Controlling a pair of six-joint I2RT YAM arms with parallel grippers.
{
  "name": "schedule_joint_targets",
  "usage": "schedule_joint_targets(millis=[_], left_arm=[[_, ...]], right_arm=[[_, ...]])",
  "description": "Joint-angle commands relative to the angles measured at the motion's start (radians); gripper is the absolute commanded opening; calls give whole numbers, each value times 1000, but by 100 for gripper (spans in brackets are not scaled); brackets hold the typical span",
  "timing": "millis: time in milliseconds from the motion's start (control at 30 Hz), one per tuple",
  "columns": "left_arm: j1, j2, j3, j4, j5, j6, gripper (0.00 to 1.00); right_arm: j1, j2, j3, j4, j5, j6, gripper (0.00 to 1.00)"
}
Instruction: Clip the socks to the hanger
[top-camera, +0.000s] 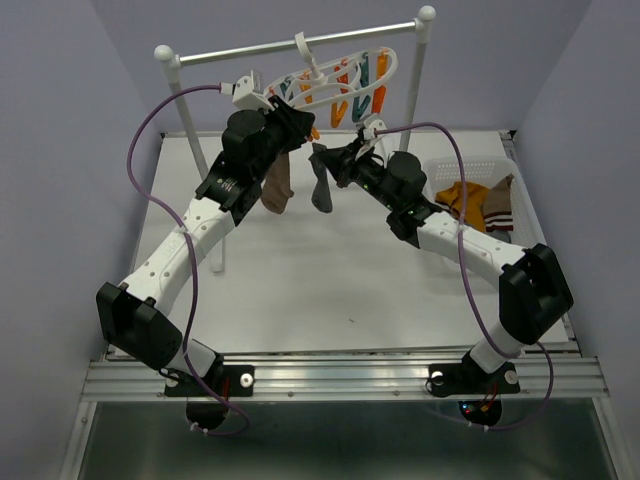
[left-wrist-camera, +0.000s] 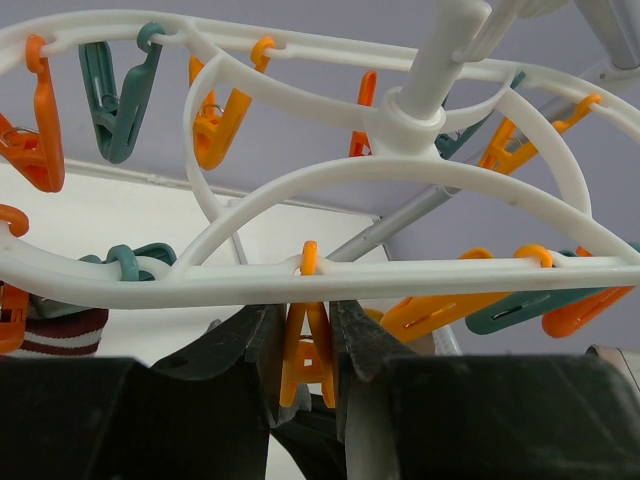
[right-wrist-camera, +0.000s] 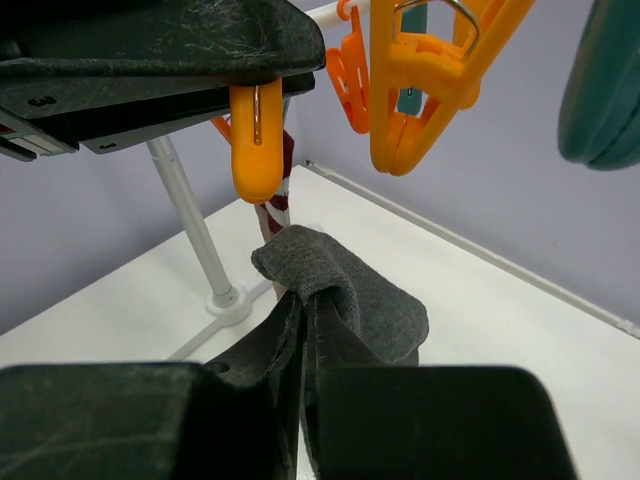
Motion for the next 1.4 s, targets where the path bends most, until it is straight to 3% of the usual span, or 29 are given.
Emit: schedule_joint_targets(millis=[0, 867, 1367], left_arm=[[-10, 7, 17, -77, 4, 1, 0], [-8, 39, 30, -66, 1, -2, 0], [-10, 37, 46, -69, 1, 3, 0]], right_arm=[[10, -28, 32, 74, 14, 30, 1], [10, -36, 49, 118, -26, 73, 1], [10, -48, 23, 155, 56, 62, 1]])
